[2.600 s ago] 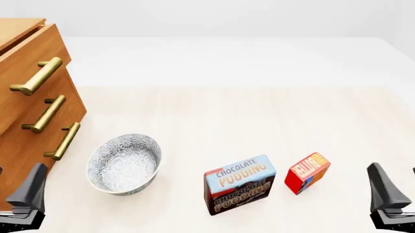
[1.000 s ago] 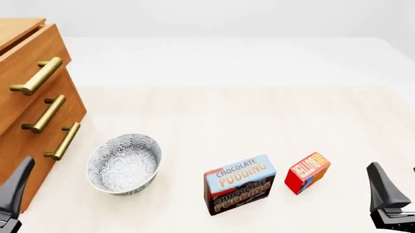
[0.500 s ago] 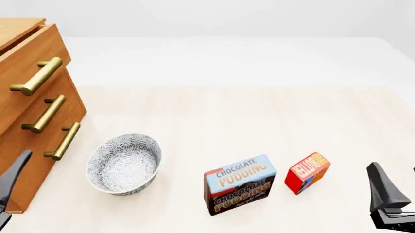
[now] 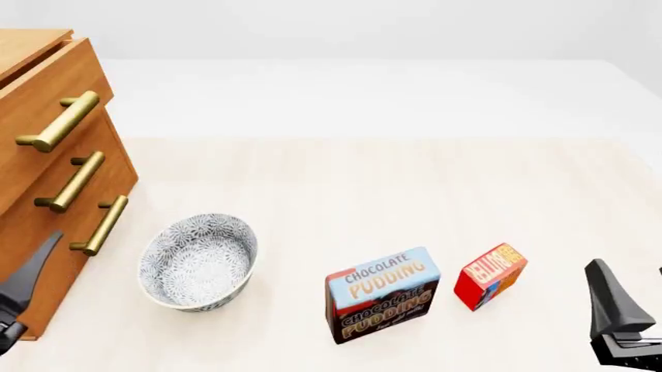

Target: Put the butter at the back in the top drawer of the cabinet and close it.

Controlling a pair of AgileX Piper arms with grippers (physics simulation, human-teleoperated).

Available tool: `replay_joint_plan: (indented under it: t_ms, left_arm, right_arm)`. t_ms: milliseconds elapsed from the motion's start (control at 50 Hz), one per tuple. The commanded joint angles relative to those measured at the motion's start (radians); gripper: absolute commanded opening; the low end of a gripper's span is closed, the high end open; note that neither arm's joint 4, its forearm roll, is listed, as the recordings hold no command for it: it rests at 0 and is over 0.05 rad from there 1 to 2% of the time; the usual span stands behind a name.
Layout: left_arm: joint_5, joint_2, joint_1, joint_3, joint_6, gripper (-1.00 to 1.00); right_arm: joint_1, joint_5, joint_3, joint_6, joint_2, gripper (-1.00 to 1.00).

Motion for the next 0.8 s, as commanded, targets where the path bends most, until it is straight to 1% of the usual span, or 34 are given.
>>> replay_joint_plan:
  t_ms: [20, 80, 100, 180, 200, 360, 380, 640, 800]
  left_arm:
    - [-0.008, 0.040, 0.006, -0.029, 0.089, 1.00]
    - [-0.006, 0.047, 0.010, -0.037, 0.090, 1.00]
    - [-0.019, 0.046, 0.005, -0.026, 0.111, 1.00]
    - [-0.012, 0.057, 0.023, -0.034, 0.118, 1.00]
    - [-0.015, 0.055, 0.029, -0.030, 0.132, 1.00]
    - [-0.034, 0.083, 0.034, -0.036, 0.164, 1.00]
    - [-0.040, 0.091, 0.044, -0.035, 0.177, 1.00]
    - [-0.060, 0.125, 0.057, -0.046, 0.225, 1.00]
    - [-0.094, 0.142, 0.069, -0.032, 0.258, 1.00]
  right_arm:
    - [0.000, 0.000, 0.000, 0.000, 0.000, 1.00]
    - [0.000, 0.000, 0.000, 0.000, 0.000, 1.00]
    - [0.000, 0.000, 0.000, 0.000, 0.000, 1.00]
    - [0.000, 0.000, 0.000, 0.000, 0.000, 1.00]
    - [0.000, 0.000, 0.000, 0.000, 0.000, 1.00]
    - [0.000, 0.000, 0.000, 0.000, 0.000, 1.00]
    - [0.000, 0.000, 0.000, 0.000, 0.000, 1.00]
    - [0.000, 0.000, 0.000, 0.000, 0.000, 1.00]
    - [0.000, 0.000, 0.000, 0.000, 0.000, 1.00]
